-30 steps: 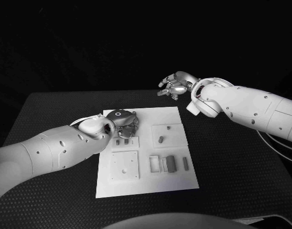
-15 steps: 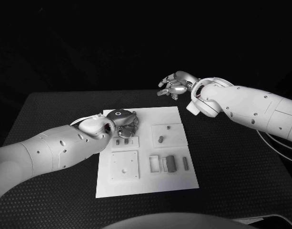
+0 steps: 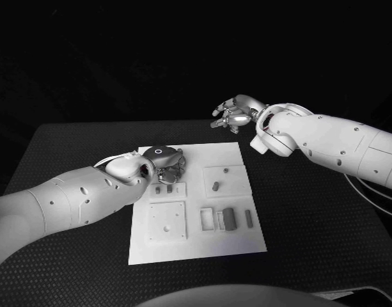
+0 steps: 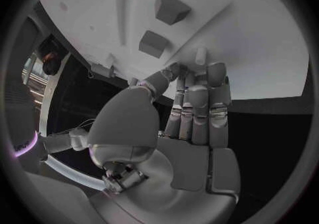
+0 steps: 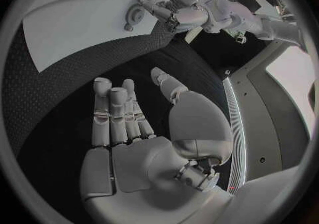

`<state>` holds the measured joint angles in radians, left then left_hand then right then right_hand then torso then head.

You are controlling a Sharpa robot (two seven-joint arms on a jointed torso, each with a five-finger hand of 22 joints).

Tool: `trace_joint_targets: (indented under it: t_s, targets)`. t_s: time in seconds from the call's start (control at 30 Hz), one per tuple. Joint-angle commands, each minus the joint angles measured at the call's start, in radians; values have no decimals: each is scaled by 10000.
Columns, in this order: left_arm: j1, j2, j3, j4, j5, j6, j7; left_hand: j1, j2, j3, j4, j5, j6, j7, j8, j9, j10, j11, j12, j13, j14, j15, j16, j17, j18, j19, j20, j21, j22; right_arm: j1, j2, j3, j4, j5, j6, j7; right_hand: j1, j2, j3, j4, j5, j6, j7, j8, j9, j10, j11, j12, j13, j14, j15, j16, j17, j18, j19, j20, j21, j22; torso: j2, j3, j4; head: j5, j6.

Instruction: Assemble the parts on the task board

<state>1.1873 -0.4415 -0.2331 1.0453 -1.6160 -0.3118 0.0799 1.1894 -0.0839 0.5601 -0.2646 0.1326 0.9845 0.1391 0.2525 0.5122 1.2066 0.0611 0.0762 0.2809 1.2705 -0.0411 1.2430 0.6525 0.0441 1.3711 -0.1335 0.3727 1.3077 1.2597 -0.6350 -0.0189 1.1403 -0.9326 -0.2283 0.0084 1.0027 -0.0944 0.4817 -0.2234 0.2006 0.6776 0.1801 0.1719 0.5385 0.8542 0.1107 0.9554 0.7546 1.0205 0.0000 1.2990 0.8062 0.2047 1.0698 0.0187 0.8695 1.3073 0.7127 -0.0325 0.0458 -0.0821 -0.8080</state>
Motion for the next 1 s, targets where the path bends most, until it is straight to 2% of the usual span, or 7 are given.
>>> trace_joint_targets:
  t_s: [0.03,0.43,0.67,1.0]
  targets:
    - [-51,14,-34,-27,-42,424,-36,61,21,56,-8,32,-10,33,17,-12,177,110,53,5,69,-1,8,-23,937,26,-40,58,226,1,6,4,10,-66,98,35,-50,81,8,-40,31,4,411,44,-13,-39,-29,47,-16,-50,-18,27,-15,571,-2,-61,-60,167,0,-5,6,4,-12]
    - [-57,-91,-33,45,152,81,146,163,72,279,-7,42,110,-9,87,-24,442,31,55,20,176,-78,-45,-124,903,70,-85,50,200,1,-2,4,3,-66,100,40,-51,82,9,-40,31,6,411,47,-15,-40,-30,53,-21,-51,-19,28,-18,571,-2,-62,-61,168,-2,-1,6,27,-13]
    - [-57,-292,-29,185,377,-376,332,174,55,326,-8,44,153,-28,115,-25,545,-5,62,32,194,-113,-52,-146,890,95,-110,49,198,1,-19,4,-1,-66,95,43,-52,82,9,-40,31,7,410,49,-16,-41,-30,56,-24,-51,-19,29,-19,571,-2,-62,-62,168,-2,-1,3,39,1]
    - [-52,-578,-11,482,544,-564,406,184,41,356,-7,44,177,-37,130,-25,585,-19,52,35,200,-128,-57,-159,879,110,-123,44,194,0,-39,4,7,-66,105,50,-54,83,9,-40,31,7,410,52,-18,-43,-31,60,-30,-52,-20,29,-22,571,-2,-62,-63,168,-5,0,12,61,44]
